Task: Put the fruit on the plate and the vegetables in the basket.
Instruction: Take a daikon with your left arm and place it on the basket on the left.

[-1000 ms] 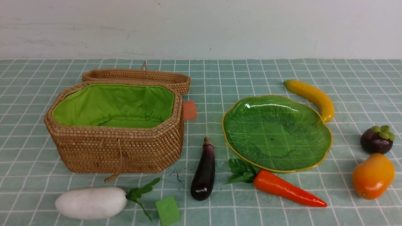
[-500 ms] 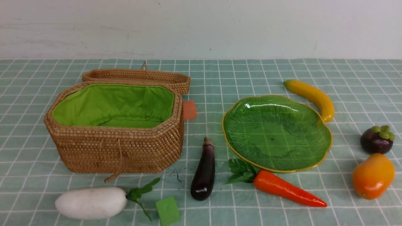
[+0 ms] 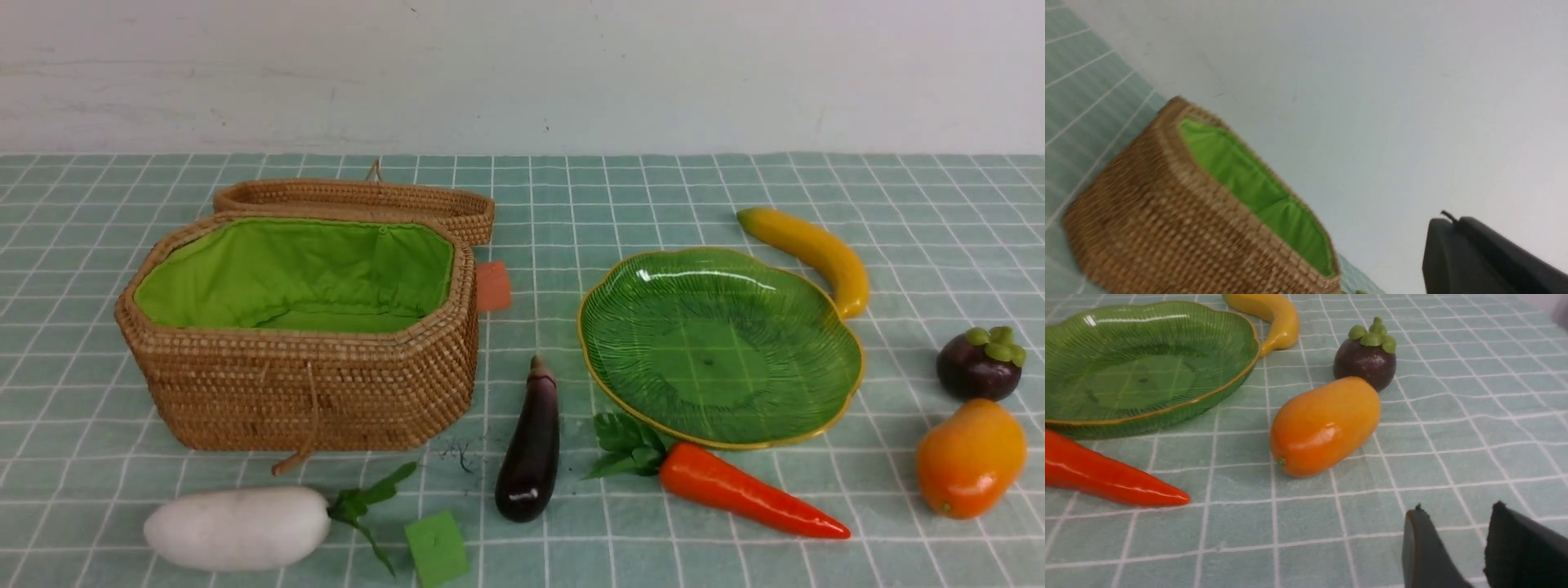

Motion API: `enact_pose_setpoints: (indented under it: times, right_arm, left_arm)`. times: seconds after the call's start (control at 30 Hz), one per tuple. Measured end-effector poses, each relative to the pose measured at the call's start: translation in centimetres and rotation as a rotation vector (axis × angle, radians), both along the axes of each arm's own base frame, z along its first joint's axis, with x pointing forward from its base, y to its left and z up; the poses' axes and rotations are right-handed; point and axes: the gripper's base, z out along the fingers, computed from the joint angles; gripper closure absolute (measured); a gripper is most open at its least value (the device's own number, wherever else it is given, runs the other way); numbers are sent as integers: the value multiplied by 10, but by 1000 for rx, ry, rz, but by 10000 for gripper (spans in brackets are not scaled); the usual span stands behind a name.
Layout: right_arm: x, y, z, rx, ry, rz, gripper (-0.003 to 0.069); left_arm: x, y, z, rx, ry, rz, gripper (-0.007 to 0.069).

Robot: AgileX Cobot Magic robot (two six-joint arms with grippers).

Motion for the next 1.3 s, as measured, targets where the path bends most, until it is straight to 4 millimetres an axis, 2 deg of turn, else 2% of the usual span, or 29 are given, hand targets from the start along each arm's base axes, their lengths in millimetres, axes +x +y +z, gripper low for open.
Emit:
enact_pose_setpoints:
  times: [0.07, 0.17, 0.37, 0.5, 0.67, 0.73, 0.83, 0.93, 1.0, 1.03, 1.17, 1.23, 1.3]
  right_arm:
    - [1, -2, 2, -90, -18, -1, 419]
    - [2, -1, 9, -60, -105, 6, 419]
    - [4, 3, 21, 175, -267, 11, 419]
    - [4, 5, 28, 312, -355, 23, 419]
    - [4, 7, 34, 397, -423, 44, 424]
    - [4, 7, 35, 516, -443, 39, 428]
    - [3, 7, 41, 617, -426, 29, 468]
    - [9, 9, 67, 647, -310, 56, 573]
    - [11, 11, 75, 643, -242, 75, 599]
    - [17, 15, 93, 615, -113, 107, 636]
    - [23, 28, 112, 493, 175, 201, 650]
    - [23, 42, 130, 354, 411, 313, 650]
    - [23, 50, 137, 296, 497, 372, 650]
  left_arm:
    - [7, -3, 17, 76, 5, -6, 638]
    - [24, -7, 29, 222, 54, -21, 638]
    - [49, -19, 20, 361, 197, -128, 638]
    - [49, -28, 14, 424, 227, -215, 638]
    - [46, -35, 12, 357, 267, -300, 638]
    - [48, -40, 14, 342, 289, -347, 638]
    - [52, -45, 20, 347, 299, -394, 638]
    - [65, -54, 34, 359, 307, -450, 638]
    - [71, -57, 37, 377, 312, -467, 638]
    - [81, -60, 43, 408, 308, -476, 638]
    - [91, -63, 50, 453, 293, -479, 638]
    - [96, -64, 50, 480, 290, -481, 638]
    - [98, -65, 48, 487, 296, -484, 638]
